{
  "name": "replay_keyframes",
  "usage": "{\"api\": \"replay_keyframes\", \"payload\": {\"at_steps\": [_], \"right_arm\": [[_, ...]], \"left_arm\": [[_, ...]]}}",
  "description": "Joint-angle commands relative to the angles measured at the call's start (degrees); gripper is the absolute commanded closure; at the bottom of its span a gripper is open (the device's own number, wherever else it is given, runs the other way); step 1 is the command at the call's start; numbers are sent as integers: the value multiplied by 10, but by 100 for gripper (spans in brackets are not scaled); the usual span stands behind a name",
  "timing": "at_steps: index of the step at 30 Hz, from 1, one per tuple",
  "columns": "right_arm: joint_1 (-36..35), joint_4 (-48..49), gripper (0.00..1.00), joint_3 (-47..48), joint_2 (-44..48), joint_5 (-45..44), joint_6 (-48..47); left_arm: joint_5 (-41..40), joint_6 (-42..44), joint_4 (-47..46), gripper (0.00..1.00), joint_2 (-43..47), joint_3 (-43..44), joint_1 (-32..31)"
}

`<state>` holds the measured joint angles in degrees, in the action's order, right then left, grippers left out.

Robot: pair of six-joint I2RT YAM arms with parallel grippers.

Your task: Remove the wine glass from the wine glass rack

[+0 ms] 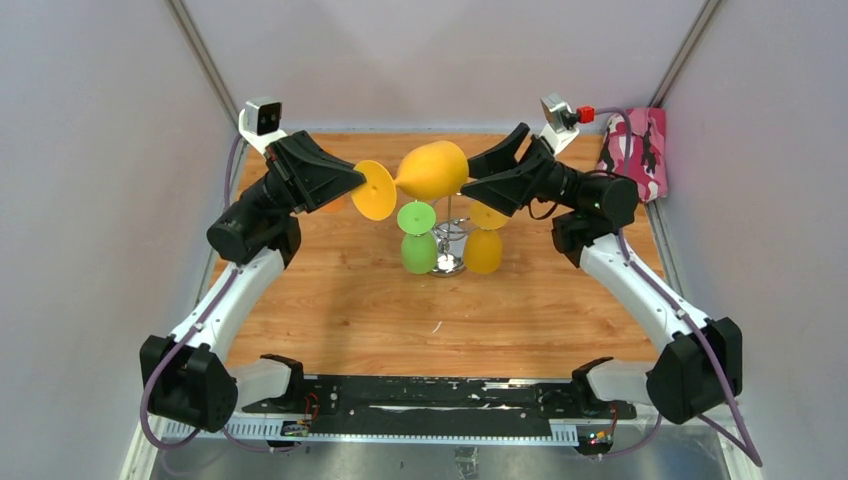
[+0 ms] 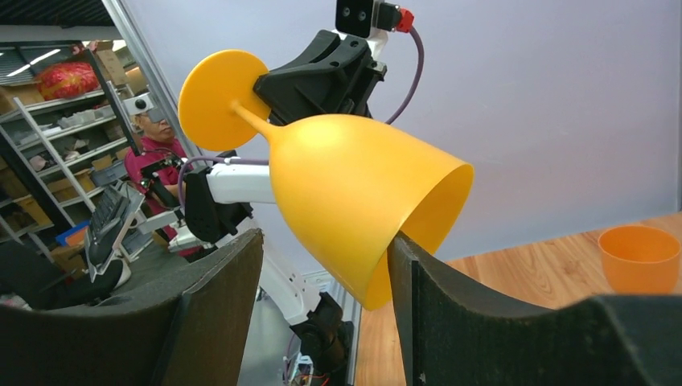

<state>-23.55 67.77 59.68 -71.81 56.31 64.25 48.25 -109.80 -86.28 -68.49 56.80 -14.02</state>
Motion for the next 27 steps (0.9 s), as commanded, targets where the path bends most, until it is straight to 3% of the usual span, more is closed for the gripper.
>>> {"api": "replay_keyframes", "payload": {"at_steps": [1, 9, 21, 23, 27], "right_arm": [[-22, 49, 38, 22, -31, 29, 30], [-46, 235, 43, 79, -127, 36, 181], [-100, 235, 51, 152, -145, 47, 184], [-103, 232, 57, 150, -143, 46, 182], [-103, 226, 84, 144, -143, 37, 177]], "left_arm": [[-1, 13, -26, 95, -6, 3, -3], [2, 14, -26, 95, -3, 5, -3], [7, 44, -26, 95, -25, -40, -3], [8, 47, -26, 95, -35, -42, -3], [9, 54, -26, 95, -52, -49, -3]]}}
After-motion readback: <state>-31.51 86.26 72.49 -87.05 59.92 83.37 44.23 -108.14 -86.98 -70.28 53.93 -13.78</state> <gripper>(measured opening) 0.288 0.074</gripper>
